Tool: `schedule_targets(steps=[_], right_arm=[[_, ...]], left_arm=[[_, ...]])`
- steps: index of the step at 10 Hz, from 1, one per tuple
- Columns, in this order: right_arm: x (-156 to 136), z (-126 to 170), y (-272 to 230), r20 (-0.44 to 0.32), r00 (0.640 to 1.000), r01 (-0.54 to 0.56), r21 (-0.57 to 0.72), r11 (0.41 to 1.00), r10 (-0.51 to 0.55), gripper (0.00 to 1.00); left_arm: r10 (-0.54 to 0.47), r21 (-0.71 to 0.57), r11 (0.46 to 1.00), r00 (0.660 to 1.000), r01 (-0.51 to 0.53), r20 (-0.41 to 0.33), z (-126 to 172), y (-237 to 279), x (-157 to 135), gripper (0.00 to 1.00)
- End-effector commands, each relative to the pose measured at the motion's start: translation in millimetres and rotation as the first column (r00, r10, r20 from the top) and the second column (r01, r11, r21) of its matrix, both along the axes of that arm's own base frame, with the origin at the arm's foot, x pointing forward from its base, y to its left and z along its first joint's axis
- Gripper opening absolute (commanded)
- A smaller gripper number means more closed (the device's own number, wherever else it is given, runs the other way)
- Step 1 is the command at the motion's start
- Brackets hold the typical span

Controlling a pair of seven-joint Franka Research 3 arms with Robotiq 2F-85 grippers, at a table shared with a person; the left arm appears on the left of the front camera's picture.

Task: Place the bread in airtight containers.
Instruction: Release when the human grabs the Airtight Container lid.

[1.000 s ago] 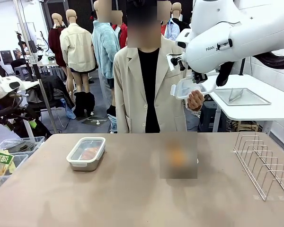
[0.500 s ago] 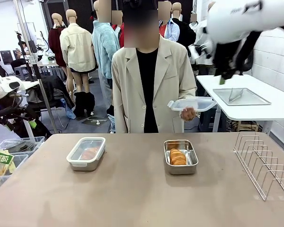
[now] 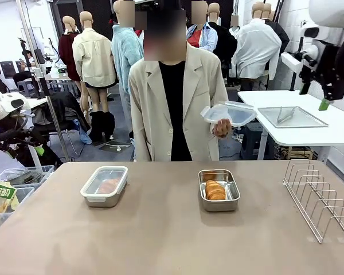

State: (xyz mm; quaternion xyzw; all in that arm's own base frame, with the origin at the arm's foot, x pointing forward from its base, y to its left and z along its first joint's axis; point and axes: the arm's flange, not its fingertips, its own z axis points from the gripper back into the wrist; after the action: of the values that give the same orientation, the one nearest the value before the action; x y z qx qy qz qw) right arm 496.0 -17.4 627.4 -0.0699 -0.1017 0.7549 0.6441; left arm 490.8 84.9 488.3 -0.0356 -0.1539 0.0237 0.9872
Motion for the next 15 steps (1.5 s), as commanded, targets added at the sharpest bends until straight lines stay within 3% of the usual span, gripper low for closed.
schedule_targets(steps=[1, 3, 5, 6, 15], right_arm=[[13.6, -14.6, -11.1, -0.043, 0.999, -0.004, 0.058, 0.998, 0.006, 1.00], [17.3, -27.9, -23.6, -0.059, 0.998, 0.002, 0.098, 0.995, 0.004, 1.00], [29.7, -52.6, -20.9, -0.057, 0.996, -0.062, 0.056, 0.996, 0.065, 1.00], [18.2, -34.6, -24.5, -0.059, 0.998, 0.012, 0.067, 0.998, -0.008, 1.00], [18.2, -34.6, -24.5, -0.059, 0.998, 0.012, 0.067, 0.998, -0.008, 1.00]], left_arm=[[0.006, 0.010, 1.000, 1.000, -0.006, 0.006, -0.4, 0.3, -1.3, 1.00], [0.006, 0.010, 1.000, 1.000, -0.006, 0.006, -0.4, 0.3, -1.3, 1.00], [0.006, 0.010, 1.000, 1.000, -0.006, 0.006, -0.4, 0.3, -1.3, 1.00], [0.006, 0.010, 1.000, 1.000, -0.006, 0.006, -0.4, 0.3, -1.3, 1.00], [0.006, 0.010, 1.000, 1.000, -0.006, 0.006, -0.4, 0.3, -1.3, 1.00]])
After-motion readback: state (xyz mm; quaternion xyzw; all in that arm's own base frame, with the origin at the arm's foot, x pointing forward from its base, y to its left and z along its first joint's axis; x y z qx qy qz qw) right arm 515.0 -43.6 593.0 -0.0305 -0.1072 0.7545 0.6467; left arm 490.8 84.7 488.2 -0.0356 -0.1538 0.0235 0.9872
